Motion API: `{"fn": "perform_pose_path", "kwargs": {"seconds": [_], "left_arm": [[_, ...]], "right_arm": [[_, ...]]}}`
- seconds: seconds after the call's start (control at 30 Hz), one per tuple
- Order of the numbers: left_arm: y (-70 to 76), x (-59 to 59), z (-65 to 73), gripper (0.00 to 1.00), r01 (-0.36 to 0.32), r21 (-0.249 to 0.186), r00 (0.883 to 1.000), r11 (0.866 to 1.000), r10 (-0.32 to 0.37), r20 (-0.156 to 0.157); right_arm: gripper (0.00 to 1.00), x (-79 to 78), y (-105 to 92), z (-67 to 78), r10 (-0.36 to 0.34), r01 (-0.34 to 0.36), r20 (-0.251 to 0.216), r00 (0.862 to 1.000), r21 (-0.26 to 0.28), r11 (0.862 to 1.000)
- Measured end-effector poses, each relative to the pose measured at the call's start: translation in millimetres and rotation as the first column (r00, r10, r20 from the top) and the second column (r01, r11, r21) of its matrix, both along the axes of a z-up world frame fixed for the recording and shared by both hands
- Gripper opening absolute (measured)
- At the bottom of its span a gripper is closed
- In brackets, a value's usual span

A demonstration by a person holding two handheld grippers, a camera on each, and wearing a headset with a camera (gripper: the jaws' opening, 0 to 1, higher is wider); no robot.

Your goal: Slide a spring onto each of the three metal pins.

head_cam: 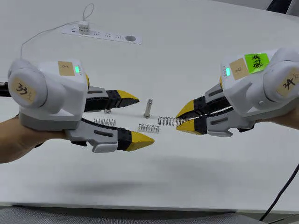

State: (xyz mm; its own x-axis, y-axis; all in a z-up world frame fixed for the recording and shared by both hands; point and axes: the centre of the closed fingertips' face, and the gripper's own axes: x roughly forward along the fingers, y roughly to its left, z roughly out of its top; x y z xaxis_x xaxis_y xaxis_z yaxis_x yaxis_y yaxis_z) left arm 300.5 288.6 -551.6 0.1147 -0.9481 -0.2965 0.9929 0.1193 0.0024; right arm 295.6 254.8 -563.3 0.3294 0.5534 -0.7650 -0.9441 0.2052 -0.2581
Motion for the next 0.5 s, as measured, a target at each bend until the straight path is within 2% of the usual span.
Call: {"fn": "perform_pose_path", "kwargs": {"seconds": [0.17,0.3,0.5], "left_arm": [[-2.9,-3.8,-1.3,0.53,0.016,-0.002,1.0,1.0,-0.016,0.0],[-5.7,-6.4,-2.9,0.52,0.026,0.005,1.0,1.0,-0.026,0.004],[-9.4,-13.2,-2.2,0.43,0.046,-0.011,0.999,0.999,-0.046,-0.015]], "right_arm": [[0.1,-6.0,11.6,0.1,0.023,-0.023,-0.009,1.0,0.007,1.0],[0.1,-8.2,13.2,-3.3,0.043,-0.043,-0.018,0.999,-0.002,0.999],[0.1,-11.0,19.6,-4.4,0.038,-0.037,-0.031,0.999,0.02,0.999]]}}
